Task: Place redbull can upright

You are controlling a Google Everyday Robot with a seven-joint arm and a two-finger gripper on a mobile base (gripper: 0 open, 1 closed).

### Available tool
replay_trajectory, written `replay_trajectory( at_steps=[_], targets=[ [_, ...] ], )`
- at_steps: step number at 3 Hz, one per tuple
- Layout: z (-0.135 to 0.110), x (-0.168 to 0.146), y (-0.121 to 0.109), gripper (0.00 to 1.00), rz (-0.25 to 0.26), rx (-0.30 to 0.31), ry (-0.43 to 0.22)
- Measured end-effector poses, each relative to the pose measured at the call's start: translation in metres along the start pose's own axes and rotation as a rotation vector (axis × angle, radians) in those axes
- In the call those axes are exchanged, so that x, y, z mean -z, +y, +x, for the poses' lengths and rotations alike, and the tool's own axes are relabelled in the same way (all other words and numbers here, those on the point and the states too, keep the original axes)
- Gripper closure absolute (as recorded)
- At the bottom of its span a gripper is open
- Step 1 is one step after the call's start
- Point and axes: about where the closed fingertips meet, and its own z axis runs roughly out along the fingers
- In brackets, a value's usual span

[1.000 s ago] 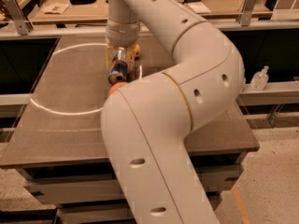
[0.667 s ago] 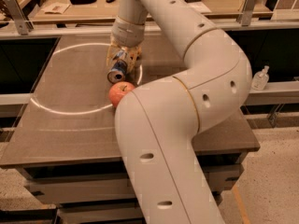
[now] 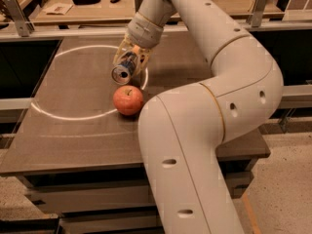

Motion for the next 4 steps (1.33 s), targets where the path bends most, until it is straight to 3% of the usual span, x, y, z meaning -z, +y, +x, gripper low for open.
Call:
replay_trajectory(
  at_steps=[1, 2, 3, 4],
  targets=[
    [-0.018, 0.007, -0.003, 1.00, 0.047, -0.050, -0.044],
    [-0.038, 0.001, -0.009, 1.00, 0.135, -0.096, -0.121],
    [-0.032, -0.002, -0.015, 1.00, 0.151, -0.099, -0.103],
    [-0.025, -0.006, 0.001, 1.00, 0.197, -0.177, -0.170]
  ],
)
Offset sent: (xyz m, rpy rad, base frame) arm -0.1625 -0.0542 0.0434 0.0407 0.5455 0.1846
